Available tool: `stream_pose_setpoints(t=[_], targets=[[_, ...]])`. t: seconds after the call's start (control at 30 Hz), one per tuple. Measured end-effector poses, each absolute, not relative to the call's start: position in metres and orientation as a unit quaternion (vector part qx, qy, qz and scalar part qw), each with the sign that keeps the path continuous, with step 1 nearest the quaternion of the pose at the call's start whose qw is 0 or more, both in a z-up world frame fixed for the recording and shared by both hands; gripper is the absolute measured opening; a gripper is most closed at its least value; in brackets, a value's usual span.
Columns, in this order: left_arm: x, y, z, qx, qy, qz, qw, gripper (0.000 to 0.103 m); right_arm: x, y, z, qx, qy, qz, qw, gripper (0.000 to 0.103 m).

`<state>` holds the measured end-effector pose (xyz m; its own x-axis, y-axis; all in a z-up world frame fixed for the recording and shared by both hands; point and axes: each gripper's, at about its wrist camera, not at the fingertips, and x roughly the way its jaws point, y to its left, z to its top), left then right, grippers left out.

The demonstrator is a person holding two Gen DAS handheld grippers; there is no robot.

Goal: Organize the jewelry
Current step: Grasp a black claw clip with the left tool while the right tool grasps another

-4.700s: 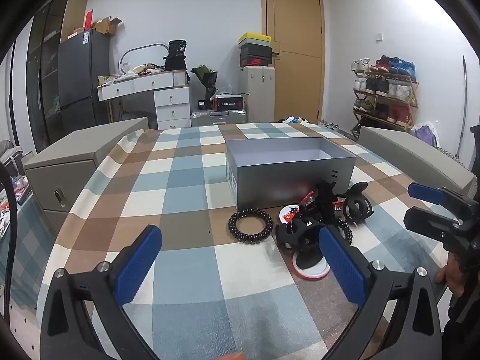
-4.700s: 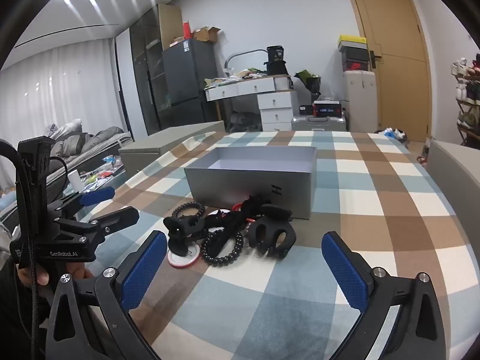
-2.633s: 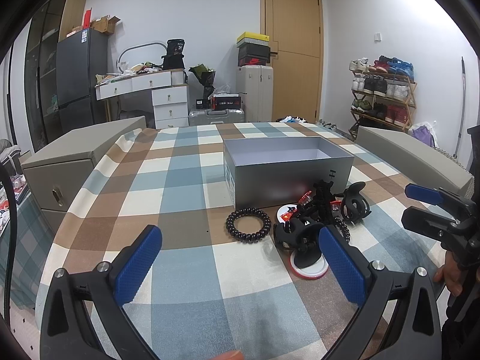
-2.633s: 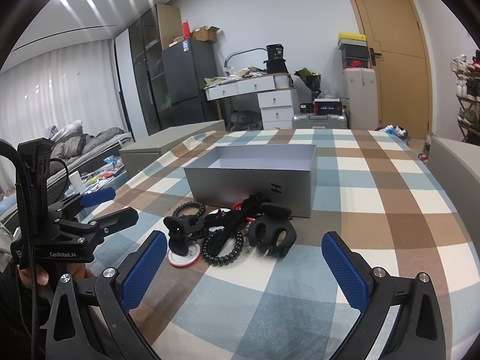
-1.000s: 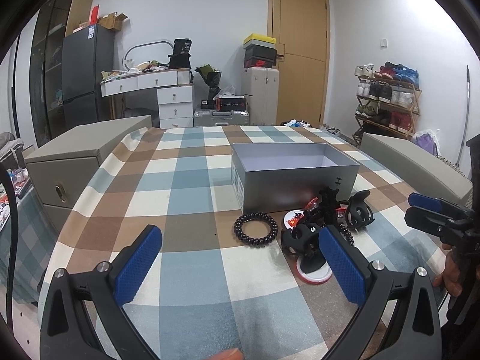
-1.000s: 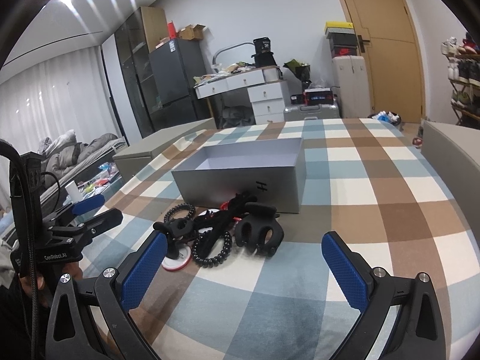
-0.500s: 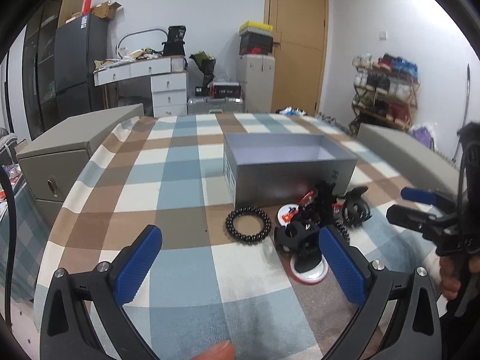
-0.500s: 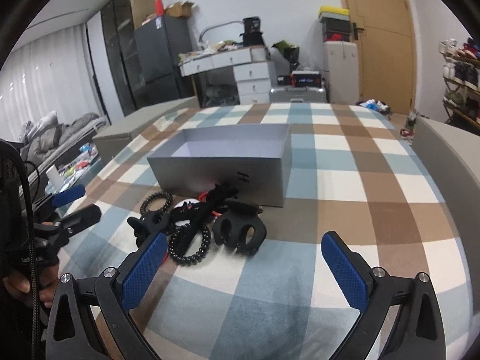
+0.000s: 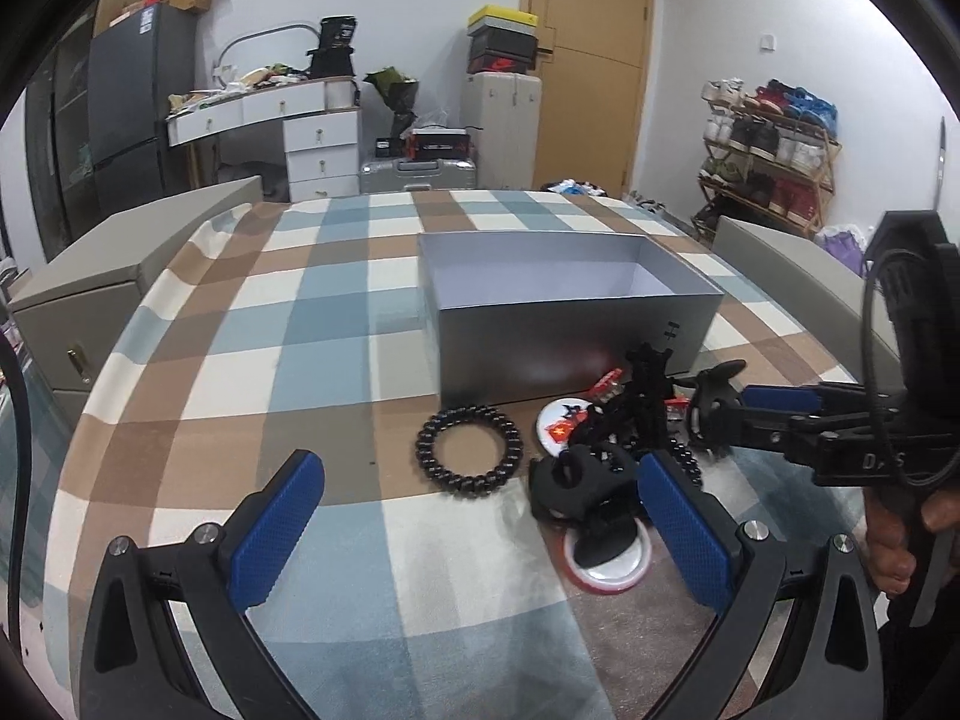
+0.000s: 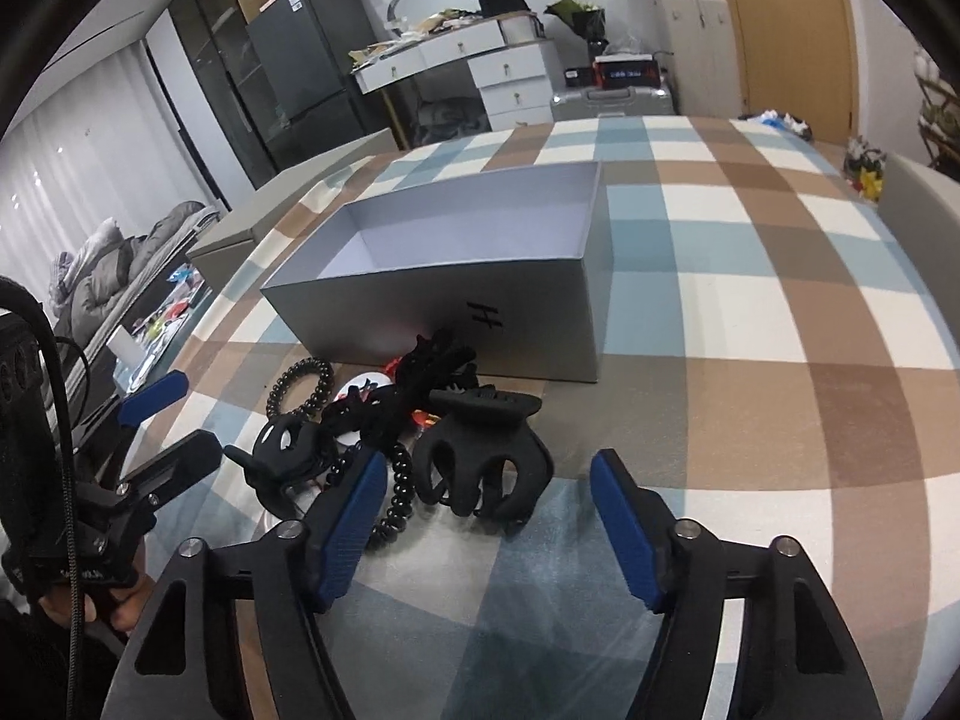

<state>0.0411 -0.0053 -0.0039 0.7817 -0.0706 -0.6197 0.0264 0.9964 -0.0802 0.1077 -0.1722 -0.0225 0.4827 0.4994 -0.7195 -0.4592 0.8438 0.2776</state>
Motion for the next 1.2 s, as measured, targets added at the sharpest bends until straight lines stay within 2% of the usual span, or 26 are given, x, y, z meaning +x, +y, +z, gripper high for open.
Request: stream_pose_setpoints(t=[0.2,0.6,0.7,0.8,0.87,1.2], targets=[[0.046,-0.012,-0.008,-0.028,0.348,-0.052,0.935,0.102,0.110,-0.166,-0.027,0.016,0.436,0.277,0.856,0.050],[0.053,-0.024,-0.012,-0.024,0.373,-0.092,0.923,0.102,0.093,-0.186,-0.013,0.059,0.391,0.290,0.872,0.049],[0.056,-0.028,-0.014,-0.016,0.383,-0.096,0.918,0.089,0.092,-0.187,-0.010,0.062,0.384,0.294,0.873,0.049],[0.060,-0.029,-0.019,-0.016,0.400,-0.102,0.911,0.063,0.091,-0.187,-0.007,0.064,0.379,0.298,0.874,0.049],[0.060,-0.027,-0.021,-0.020,0.405,-0.109,0.907,0.040,0.091,-0.186,-0.006,0.064,0.377,0.300,0.874,0.049],[0.050,-0.025,-0.011,-0.016,0.378,-0.111,0.919,0.039,0.087,-0.184,0.000,0.064,0.367,0.300,0.878,0.049]])
